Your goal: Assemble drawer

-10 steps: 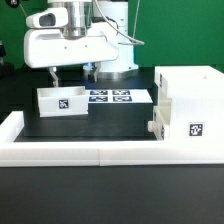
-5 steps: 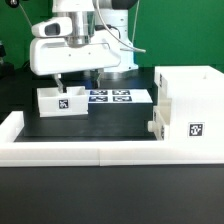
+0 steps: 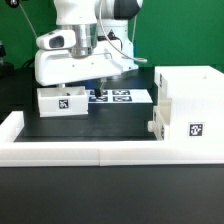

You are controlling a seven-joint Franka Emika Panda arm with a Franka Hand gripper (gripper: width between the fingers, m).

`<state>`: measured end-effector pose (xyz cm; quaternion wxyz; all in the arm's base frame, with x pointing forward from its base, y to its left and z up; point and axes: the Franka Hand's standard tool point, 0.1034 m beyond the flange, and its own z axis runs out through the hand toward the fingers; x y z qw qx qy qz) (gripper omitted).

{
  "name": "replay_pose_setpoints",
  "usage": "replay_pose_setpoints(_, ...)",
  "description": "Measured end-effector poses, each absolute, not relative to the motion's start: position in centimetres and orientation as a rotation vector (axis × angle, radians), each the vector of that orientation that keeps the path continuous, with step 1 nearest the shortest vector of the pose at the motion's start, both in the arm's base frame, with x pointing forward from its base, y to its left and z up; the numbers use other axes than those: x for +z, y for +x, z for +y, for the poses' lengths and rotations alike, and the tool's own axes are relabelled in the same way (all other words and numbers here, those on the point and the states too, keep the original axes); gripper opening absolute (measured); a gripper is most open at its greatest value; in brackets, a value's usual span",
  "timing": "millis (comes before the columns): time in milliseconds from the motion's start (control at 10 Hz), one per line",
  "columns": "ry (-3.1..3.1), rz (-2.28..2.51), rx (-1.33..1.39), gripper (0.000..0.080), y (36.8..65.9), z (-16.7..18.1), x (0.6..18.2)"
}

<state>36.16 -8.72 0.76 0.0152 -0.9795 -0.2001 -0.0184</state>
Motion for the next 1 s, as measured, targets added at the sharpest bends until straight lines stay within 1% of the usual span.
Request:
replay_pose_setpoints(300, -3.047, -0.632, -0.064, 0.0649, 36.32, -8.48, 0.64)
replay_pose_setpoints(400, -3.052, -0.634, -0.078, 0.0527, 36.44, -8.52, 0.64)
replay_pose_setpoints(500, -3.051, -0.635, -0.077, 0.0379, 36.42, -8.51, 0.63)
replay_pose_setpoints(600, -3.051, -0.635, -0.077, 0.0379, 36.42, -8.52, 0.63)
replay_pose_setpoints(700, -3.051, -0.635, -0.077, 0.0203, 36.42, -8.52, 0.63)
replay_pose_setpoints(800, -3.051, -0.635, -0.077, 0.0203, 36.41, -8.52, 0.63)
replay_pose_setpoints(900, -3.051, -0.636, -0.077, 0.0052, 36.42, -8.52, 0.63)
replay_pose_setpoints(1000, -3.051, -0.636, -0.077, 0.0043, 36.42, -8.52, 0.63)
